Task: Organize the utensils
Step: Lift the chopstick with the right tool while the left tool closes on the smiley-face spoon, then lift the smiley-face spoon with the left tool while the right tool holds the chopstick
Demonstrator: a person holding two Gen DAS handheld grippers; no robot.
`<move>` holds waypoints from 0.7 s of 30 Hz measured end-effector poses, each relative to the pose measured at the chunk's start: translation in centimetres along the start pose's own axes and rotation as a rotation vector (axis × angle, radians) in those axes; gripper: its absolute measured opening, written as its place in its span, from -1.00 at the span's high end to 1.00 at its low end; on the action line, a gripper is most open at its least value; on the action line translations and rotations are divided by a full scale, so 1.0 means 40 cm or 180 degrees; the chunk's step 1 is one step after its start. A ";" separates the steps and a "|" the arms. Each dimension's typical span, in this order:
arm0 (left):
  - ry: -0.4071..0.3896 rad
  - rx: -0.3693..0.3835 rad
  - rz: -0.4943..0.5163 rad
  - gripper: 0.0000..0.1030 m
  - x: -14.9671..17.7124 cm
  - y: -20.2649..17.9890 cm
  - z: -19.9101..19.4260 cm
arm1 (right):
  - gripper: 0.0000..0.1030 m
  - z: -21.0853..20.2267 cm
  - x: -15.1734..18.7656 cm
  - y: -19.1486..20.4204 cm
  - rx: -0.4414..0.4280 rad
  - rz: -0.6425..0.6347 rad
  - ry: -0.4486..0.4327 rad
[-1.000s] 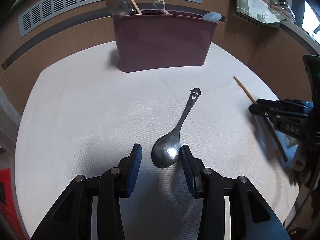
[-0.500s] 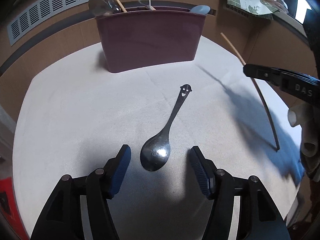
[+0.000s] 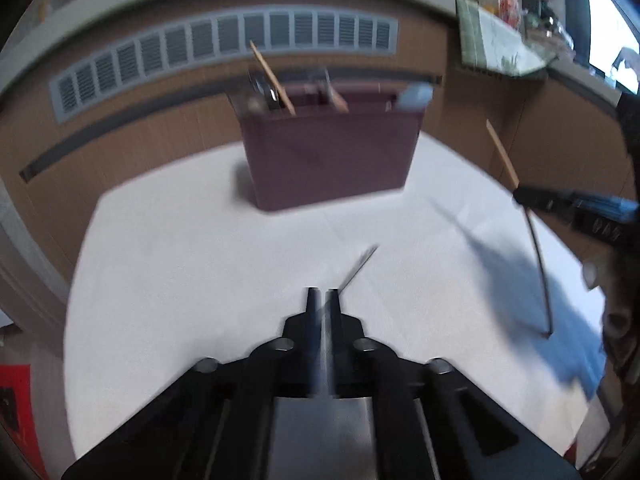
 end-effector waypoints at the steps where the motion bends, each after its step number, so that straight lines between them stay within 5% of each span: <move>1: -0.0118 -0.0027 -0.0018 0.98 -0.019 0.008 -0.025 | 0.89 -0.003 -0.003 -0.001 0.0003 0.0011 -0.0015; 6: -0.0295 -0.0132 0.0017 0.98 -0.065 0.044 -0.069 | 0.89 -0.005 -0.008 -0.001 -0.0020 0.0058 -0.0019; 10: -0.0071 -0.0042 -0.0213 0.93 -0.014 0.085 -0.042 | 0.89 -0.005 0.002 -0.006 -0.0017 0.0069 0.0013; 14: 0.0298 0.0342 -0.0490 0.88 0.071 0.080 0.000 | 0.89 0.005 0.014 -0.016 -0.0008 0.0117 0.0075; 21: 0.0538 0.0324 -0.0214 0.46 0.128 0.032 0.051 | 0.89 0.029 0.038 -0.011 -0.0034 0.0142 0.0198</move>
Point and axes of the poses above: each gripper's, at about its wrist camera, not at the fingertips, and z roughly the way its jaws point, y to its left, x to its underside, the point moved 7 cm from there along z, roughly the way its jaws point, and after that the axes turned 6 degrees about z, right-handed, at the moved point
